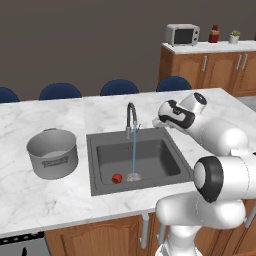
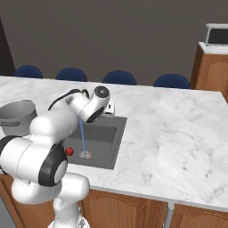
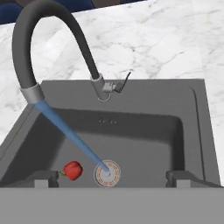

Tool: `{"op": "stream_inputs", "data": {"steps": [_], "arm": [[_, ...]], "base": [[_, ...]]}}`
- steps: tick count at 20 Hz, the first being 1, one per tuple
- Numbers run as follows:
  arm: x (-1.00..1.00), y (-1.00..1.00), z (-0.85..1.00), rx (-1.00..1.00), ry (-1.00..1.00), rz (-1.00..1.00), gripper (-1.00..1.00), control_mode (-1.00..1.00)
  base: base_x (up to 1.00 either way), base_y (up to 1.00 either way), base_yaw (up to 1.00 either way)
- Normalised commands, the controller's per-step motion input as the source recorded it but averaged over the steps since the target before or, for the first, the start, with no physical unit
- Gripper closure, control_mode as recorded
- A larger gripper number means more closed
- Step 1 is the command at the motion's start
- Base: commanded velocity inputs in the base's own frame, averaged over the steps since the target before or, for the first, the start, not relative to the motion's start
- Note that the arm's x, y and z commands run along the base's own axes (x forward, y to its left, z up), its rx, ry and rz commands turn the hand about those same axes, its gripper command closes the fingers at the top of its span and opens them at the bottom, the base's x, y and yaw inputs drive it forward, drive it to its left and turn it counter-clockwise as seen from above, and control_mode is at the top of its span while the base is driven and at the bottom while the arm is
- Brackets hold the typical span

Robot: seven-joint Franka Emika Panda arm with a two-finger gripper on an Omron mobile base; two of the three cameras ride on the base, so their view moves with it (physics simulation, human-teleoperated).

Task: Dump the bell pepper from the pot into the sink. Then turn on the water and wash the bell pepper. Then turn off the water and put the bell pepper back in the pot.

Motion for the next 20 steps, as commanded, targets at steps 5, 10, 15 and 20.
{"op": "stream_inputs", "data": {"steps": [5, 10, 15, 20], "arm": [[0.12, 0.00, 0.00, 0.07, 0.03, 0.00, -1.00, -1.00], [0.32, 0.00, 0.00, 0.12, 0.00, -0.05, -1.00, -1.00], [0.28, 0.00, 0.00, 0.13, 0.00, -0.08, -1.00, -1.00], [0.21, 0.01, -0.01, 0.12, 0.00, -0.09, -1.00, -1.00]], "base": [[0.00, 0.00, 0.00], [0.00, 0.00, 0.00], [0.00, 0.00, 0.00], [0.00, 0.00, 0.00]]}}
